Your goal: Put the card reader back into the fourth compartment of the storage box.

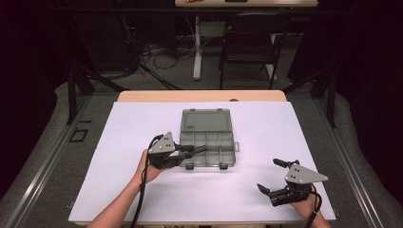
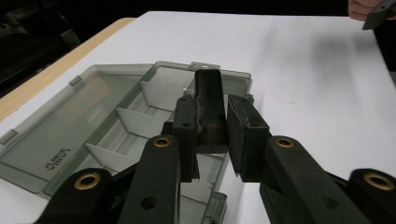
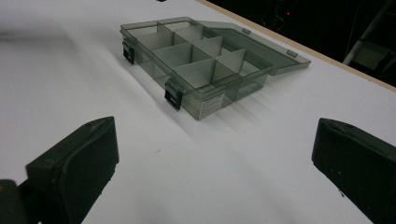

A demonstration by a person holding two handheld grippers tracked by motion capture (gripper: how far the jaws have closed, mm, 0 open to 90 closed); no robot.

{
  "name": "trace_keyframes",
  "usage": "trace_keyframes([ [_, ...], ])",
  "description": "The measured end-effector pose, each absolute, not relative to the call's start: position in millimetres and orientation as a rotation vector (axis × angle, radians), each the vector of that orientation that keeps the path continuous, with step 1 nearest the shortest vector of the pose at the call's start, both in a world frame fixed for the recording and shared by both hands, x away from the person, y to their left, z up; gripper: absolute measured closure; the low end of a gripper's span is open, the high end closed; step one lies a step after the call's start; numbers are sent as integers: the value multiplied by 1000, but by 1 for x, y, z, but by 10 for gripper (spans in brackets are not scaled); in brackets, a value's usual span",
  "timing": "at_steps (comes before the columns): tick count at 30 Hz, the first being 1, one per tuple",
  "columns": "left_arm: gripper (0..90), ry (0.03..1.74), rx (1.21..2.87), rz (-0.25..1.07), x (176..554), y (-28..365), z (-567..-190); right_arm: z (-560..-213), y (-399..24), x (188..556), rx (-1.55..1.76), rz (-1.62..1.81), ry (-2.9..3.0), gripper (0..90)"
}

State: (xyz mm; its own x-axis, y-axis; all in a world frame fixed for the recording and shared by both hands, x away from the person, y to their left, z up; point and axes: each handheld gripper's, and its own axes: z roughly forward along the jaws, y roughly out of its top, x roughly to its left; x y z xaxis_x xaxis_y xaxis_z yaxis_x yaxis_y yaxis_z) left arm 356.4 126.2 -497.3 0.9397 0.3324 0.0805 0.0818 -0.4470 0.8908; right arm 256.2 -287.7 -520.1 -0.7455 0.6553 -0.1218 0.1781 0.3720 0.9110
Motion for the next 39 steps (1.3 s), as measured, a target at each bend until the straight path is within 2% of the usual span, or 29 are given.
trace_keyframes([
  [39,745,393,2003,382,376,105,-497,-520,-288,257,726,1353,2161,2],
])
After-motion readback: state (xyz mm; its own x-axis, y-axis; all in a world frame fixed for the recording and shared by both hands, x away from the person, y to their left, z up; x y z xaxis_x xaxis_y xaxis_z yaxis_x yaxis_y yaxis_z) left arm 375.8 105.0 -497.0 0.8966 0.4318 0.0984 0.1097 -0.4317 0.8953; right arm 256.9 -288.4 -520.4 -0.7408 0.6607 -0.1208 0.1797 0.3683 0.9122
